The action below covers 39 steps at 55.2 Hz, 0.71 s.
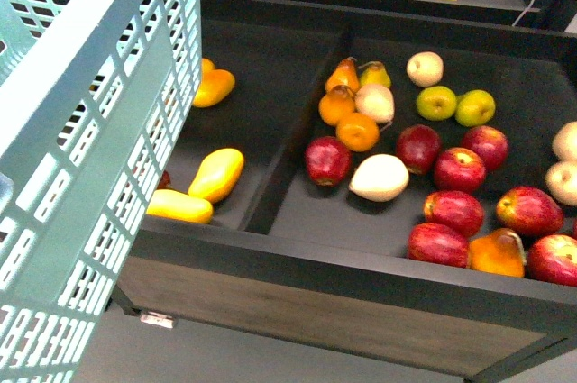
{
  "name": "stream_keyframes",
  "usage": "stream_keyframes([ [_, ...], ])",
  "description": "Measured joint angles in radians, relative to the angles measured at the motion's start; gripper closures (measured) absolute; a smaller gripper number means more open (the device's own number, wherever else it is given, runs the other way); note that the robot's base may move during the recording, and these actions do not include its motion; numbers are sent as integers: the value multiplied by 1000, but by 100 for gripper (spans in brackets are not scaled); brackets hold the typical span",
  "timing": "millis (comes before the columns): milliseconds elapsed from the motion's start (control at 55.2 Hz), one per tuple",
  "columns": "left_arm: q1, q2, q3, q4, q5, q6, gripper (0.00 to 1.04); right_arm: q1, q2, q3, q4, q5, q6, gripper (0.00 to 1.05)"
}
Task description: Pick mango and avocado into basket
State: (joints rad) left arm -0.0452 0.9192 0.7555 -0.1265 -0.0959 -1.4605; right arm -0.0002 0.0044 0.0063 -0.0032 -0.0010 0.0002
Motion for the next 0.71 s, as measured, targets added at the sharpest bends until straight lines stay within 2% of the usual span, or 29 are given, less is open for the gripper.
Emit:
stream_keyframes([
  [707, 0, -1, 0, 0, 2, 1, 76, 0, 0, 0, 1, 0, 0, 8],
])
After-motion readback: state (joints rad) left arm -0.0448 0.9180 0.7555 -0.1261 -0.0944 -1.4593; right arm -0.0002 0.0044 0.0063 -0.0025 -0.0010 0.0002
